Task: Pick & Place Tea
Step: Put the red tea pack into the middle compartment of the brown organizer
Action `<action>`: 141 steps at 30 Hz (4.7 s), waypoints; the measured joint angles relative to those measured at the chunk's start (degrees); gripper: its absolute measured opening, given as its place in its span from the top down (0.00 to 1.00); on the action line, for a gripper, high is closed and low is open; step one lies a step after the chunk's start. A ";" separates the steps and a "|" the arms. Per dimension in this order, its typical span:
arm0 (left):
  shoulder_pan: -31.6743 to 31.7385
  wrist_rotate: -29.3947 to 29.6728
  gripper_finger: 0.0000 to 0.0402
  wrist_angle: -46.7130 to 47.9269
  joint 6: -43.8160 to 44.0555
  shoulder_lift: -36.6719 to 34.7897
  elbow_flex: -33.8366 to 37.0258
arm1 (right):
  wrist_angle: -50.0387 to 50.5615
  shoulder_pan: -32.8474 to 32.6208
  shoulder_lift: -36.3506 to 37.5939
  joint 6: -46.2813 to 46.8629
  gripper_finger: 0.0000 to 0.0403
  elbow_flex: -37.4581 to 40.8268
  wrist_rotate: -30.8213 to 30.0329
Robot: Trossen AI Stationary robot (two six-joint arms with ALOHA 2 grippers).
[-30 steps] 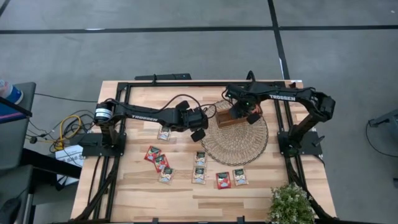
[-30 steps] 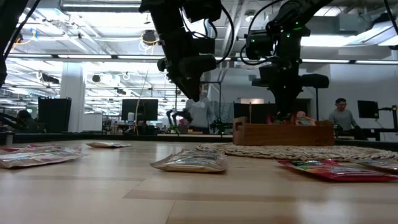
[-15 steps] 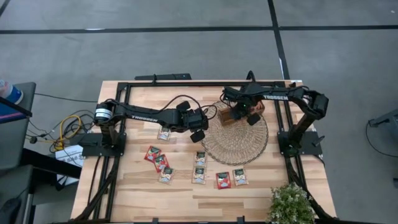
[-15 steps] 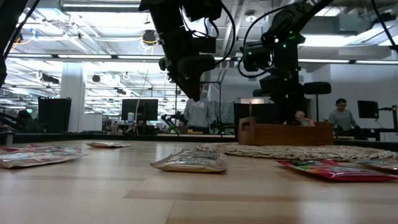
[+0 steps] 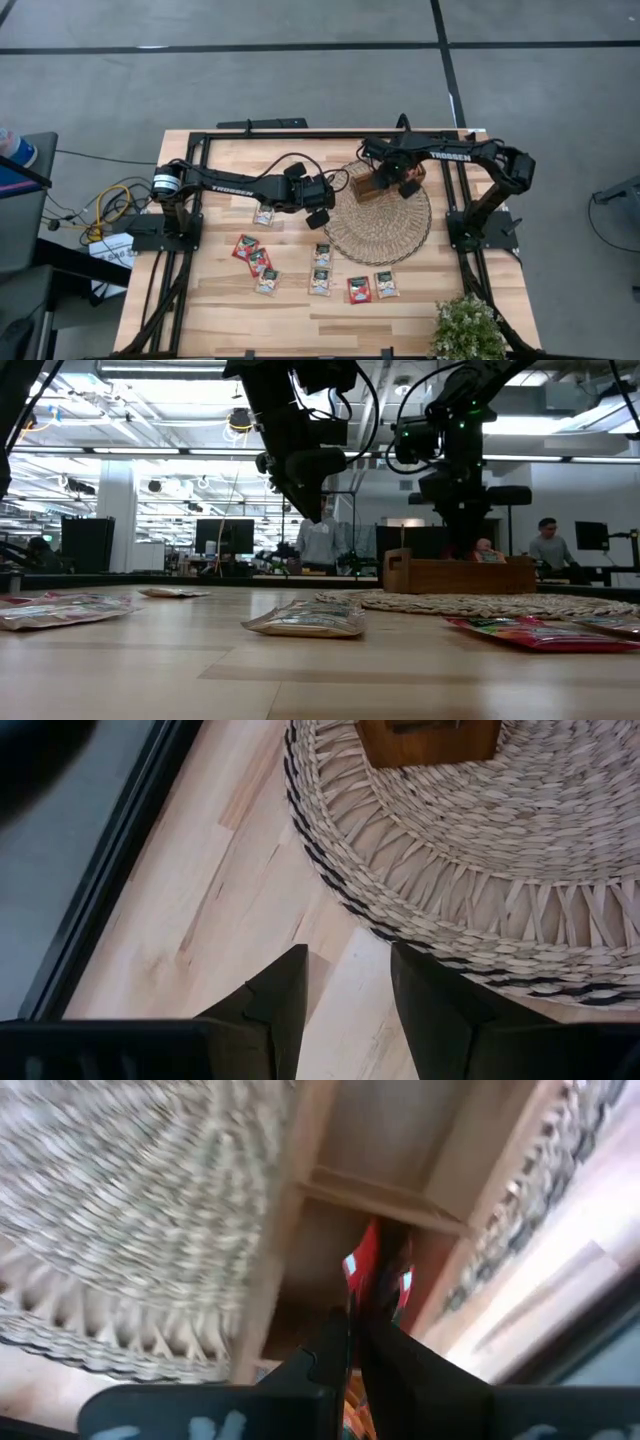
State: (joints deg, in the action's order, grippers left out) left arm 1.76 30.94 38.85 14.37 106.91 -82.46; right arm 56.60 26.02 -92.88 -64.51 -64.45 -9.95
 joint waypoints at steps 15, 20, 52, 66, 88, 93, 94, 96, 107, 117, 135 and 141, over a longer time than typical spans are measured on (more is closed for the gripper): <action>-0.02 0.00 0.66 0.00 0.07 0.00 0.00 | -2.04 1.64 0.00 4.94 0.82 -2.75 -2.23; -0.02 0.00 0.66 -0.02 0.07 0.00 0.00 | -2.54 2.55 0.00 4.96 0.75 -2.75 -5.64; -0.01 1.88 0.66 7.13 1.79 -1.43 -0.04 | 15.30 8.44 11.69 34.04 0.70 -17.95 10.84; -0.01 -1.54 0.66 6.90 6.31 -2.21 -0.04 | 23.40 10.83 36.49 53.83 0.70 -17.78 17.14; 2.84 -21.80 0.66 -7.69 1.46 -14.67 2.35 | -17.76 -1.39 65.99 74.83 0.70 21.37 29.35; 2.27 -24.18 0.66 -14.21 7.97 -19.71 15.14 | -22.33 -3.43 69.71 79.02 0.70 28.09 29.37; 2.18 -25.27 0.66 -16.62 9.11 -21.12 18.18 | -23.00 -3.89 70.40 79.77 0.70 29.04 29.35; 1.90 -26.98 0.66 -22.49 10.62 -24.15 23.25 | -23.90 -4.94 71.50 81.30 0.70 30.49 29.31; 0.84 -25.67 0.66 -40.06 18.12 -42.25 44.04 | -42.10 -13.30 71.80 87.90 0.70 41.79 28.82; -1.11 -32.66 0.66 -36.63 32.42 -49.58 53.16 | -45.69 -18.13 73.26 89.09 0.70 43.25 21.52; -5.97 -34.64 0.66 10.56 51.67 -42.84 35.24 | -46.24 -18.89 72.96 90.10 0.70 43.30 20.24; -7.91 -35.04 0.66 27.54 68.18 -39.97 34.95 | -46.50 -18.88 72.98 90.12 0.70 43.30 20.27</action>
State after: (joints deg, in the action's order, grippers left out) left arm -6.15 -4.10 66.39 82.55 66.95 -47.51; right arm 10.10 7.14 -19.91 25.61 -21.14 10.32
